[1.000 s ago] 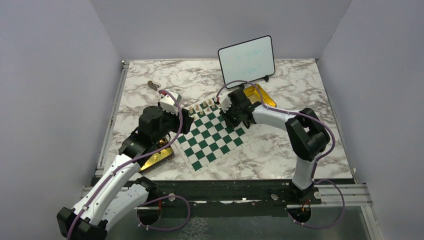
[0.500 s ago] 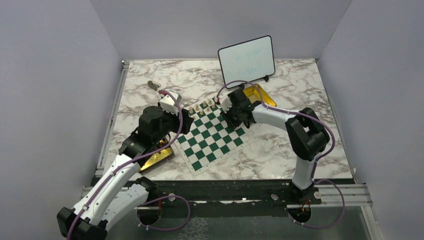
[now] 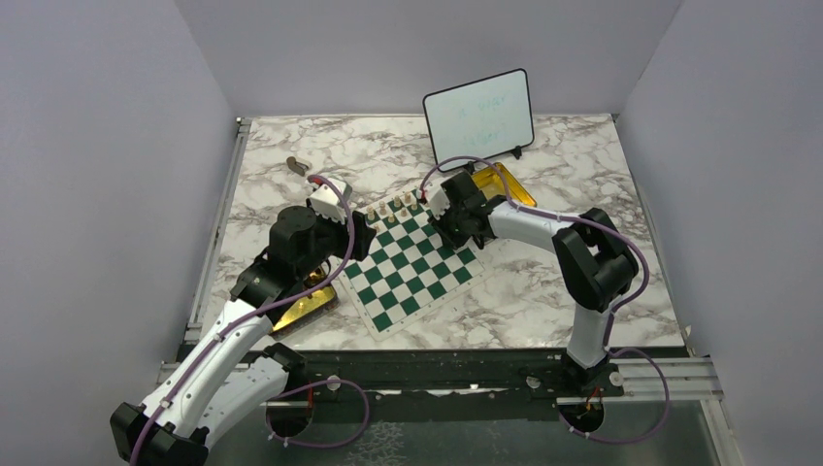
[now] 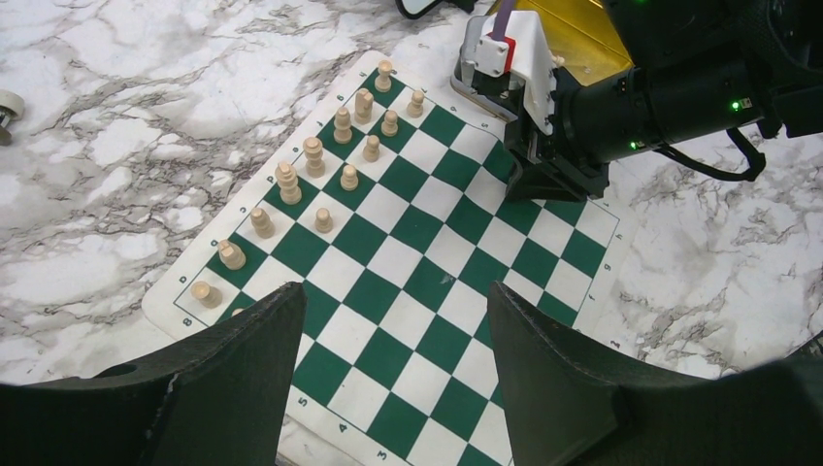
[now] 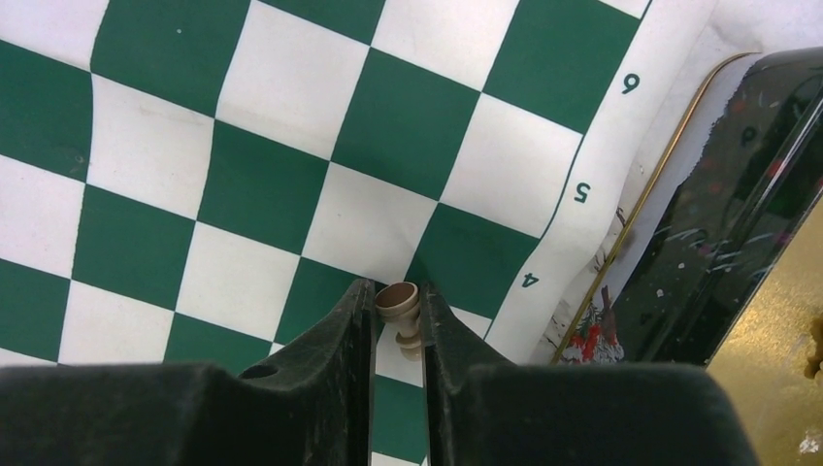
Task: Set up the chess pieces on the board
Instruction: Pick up the chess piece from the chessboard, then place the chess piece on the chessboard.
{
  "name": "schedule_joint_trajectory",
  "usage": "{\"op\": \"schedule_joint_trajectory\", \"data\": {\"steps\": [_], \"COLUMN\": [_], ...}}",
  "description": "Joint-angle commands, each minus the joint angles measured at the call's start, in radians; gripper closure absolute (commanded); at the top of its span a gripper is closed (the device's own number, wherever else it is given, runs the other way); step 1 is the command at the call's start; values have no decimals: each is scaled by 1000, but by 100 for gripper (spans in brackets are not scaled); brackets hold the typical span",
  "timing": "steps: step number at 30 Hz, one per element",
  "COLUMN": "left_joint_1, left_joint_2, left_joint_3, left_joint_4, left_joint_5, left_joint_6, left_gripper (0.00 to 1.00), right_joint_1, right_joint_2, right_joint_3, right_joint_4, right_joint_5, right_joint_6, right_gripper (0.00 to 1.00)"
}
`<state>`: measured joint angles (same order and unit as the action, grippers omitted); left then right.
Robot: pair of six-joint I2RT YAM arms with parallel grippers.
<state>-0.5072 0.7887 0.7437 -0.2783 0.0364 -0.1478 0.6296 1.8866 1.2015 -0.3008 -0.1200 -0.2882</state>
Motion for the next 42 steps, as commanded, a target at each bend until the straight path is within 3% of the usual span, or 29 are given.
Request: {"op": "schedule_joint_trajectory", "data": {"steps": [1,4,12,17,23,32,37,42], "left_joint_1": [0,1,0,1,0,-1,-7,-44], "left_joint_2": [-14,-9,14,27,28,66,133,223], "left_joint_3": [-9,-10,-27,-40,-64,-129,-113,-88], "left_joint_4": [26,26,94,170,321,600,705,792], "left_joint_5": [-15,-19,-2,38,116,187,185,154], "left_joint_6": [7,0,-151,-310,-446,-717,-803,-817], "left_gripper": [30,30,33,34,36,43,51,52], "right_joint_1": [8,8,8,8,8,17,39,41], "right_joint_2": [-23,-67,-152,-230,-370,-507,-558,-566], "right_joint_3": [14,26,49,-61,-208,-342,-435,-485], "right_joint_4": [3,6,59,343,678,900,991,1053], "right_joint_5": [19,4,-67,-235,-187,-78,18,81], "right_joint_6": [36,139,637,936,1279,1538,1672,1749], "right_gripper": [83,85,85,86,87,87,86,87]}}
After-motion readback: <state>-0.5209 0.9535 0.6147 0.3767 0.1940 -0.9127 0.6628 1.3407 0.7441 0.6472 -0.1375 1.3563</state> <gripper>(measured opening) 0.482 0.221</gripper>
